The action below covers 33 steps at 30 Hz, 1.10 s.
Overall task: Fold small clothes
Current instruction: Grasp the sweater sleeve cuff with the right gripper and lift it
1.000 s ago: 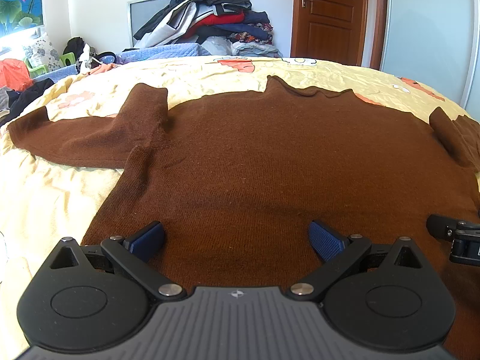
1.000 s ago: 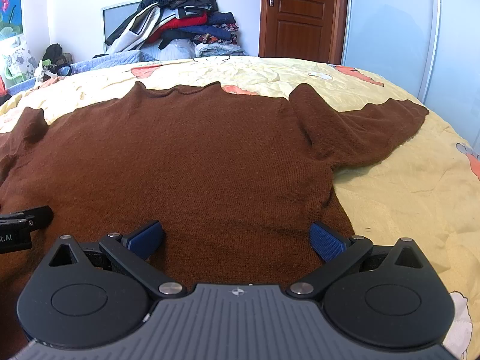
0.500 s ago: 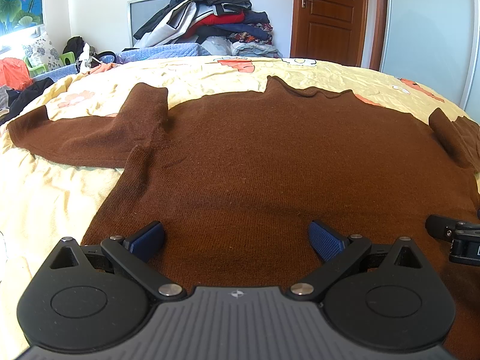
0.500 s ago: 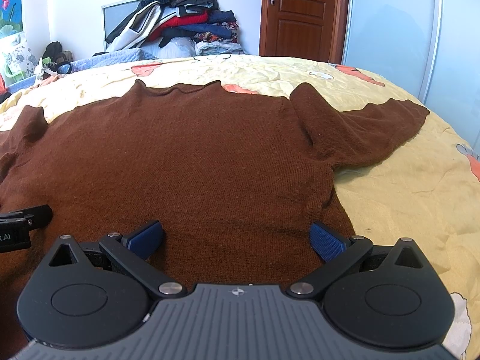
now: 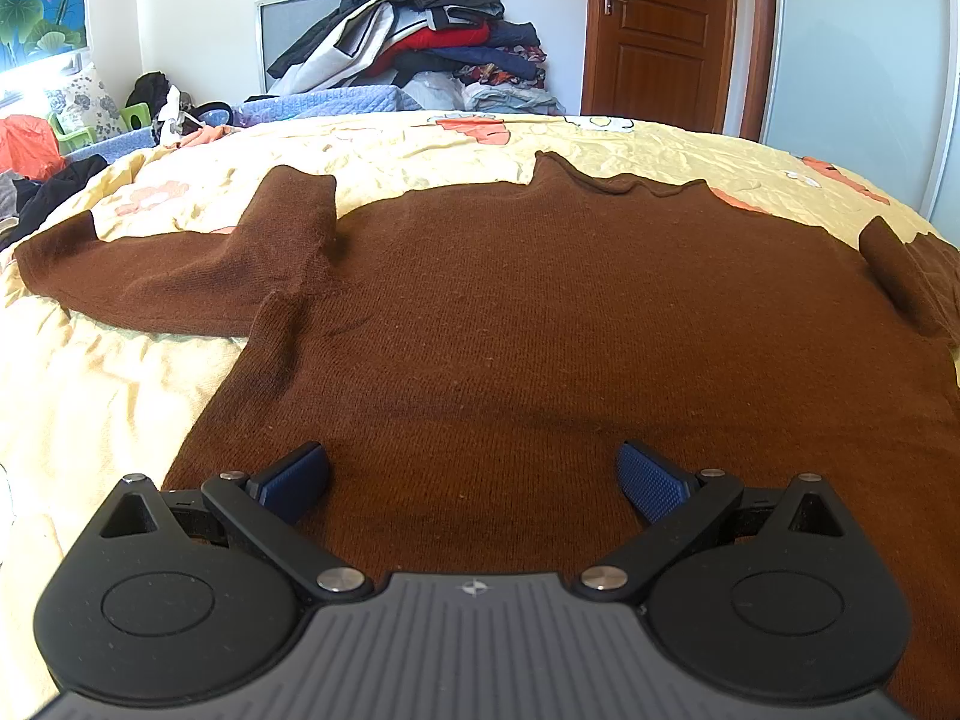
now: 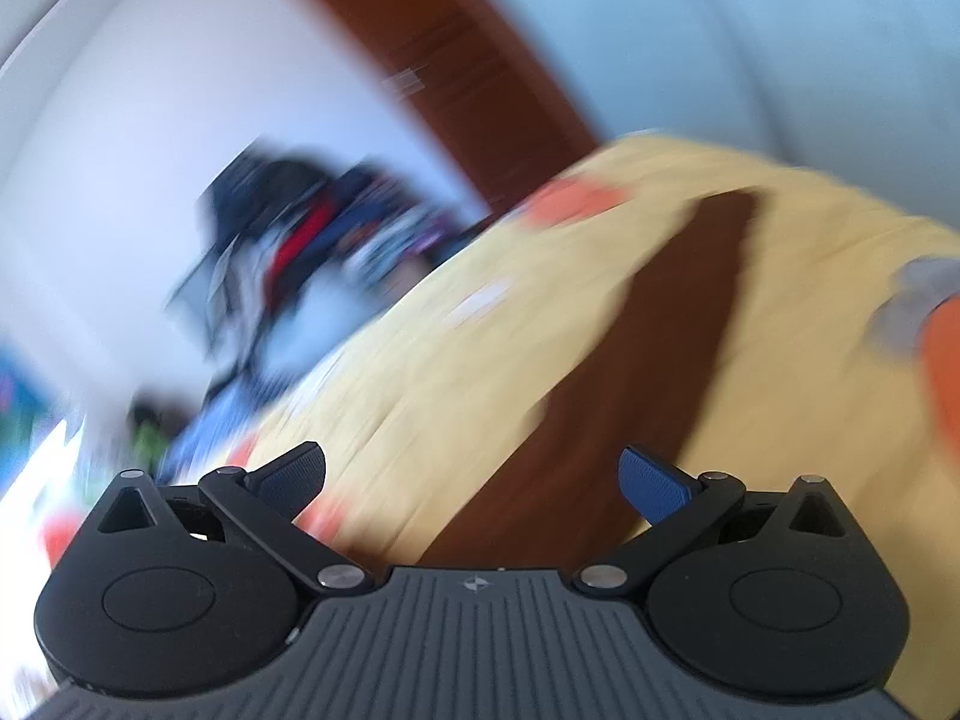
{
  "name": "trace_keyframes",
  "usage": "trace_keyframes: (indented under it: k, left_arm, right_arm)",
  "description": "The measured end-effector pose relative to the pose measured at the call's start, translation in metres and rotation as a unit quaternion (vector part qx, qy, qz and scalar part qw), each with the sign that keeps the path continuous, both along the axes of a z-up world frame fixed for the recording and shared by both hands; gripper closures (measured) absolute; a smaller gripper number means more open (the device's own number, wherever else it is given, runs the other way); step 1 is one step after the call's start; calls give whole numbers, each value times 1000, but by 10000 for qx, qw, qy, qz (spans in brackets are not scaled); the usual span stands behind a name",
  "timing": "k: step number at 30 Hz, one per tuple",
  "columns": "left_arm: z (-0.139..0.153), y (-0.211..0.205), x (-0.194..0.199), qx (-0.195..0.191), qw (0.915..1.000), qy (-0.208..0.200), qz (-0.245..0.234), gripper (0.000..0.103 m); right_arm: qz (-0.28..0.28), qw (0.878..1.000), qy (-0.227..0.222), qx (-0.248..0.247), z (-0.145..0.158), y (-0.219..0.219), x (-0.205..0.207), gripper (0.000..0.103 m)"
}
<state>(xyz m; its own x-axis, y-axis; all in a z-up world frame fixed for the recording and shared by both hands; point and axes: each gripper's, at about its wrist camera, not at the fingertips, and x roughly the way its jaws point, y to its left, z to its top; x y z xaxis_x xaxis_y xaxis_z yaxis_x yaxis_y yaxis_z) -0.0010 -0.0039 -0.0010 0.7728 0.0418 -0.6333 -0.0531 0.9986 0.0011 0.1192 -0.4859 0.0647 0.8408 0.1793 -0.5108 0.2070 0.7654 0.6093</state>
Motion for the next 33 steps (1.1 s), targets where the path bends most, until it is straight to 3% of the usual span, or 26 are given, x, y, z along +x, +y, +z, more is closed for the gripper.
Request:
trace_keyframes:
  k: [1,6,8,13,14,15,17,20,24,31,33]
  left_arm:
    - [0,0,0,1,10000,1,0,0]
    - [0,1,0,2,10000,2,6,0]
    - [0,1,1,6,10000,8,21,0]
    - [0,0,2,7,10000,14,36,0]
    - [-1,1,2,7,10000,15,36,0]
    - [-1,1,2,7,10000,15,36,0]
    - [0,0,3,8,10000,15,34,0]
    - [-1,1,3,3,10000,14,32,0]
    - [0,0,4,-10,10000,14,28,0]
    - [0,1,4,-56,10000,5,24,0]
    - [1,1,4,-66,10000,1,23,0]
  right_arm:
    - [-285,9993,53,226,-6,-24,11,0]
    - [-1273,9855,213,1104,-41,-102,45,23]
    - [-1331,9857,389,958,-53,-112,59,32]
    - [-1146,9912,212,630,-62,-109,82,36]
    - [-1130,9919,196,544,-63,-108,85,41]
    - [-1117,9924,193,470,-60,-113,91,47]
    - [-1111,9922,433,355,-59,-119,100,93]
    - [-1202,9911,419,385,-54,-119,90,92]
    - [-1035,9932,-51,531,-35,-103,65,92]
    - [218,9953,-946,0,42,-11,-2,92]
    - [641,9907,-1193,168,57,27,-19,92]
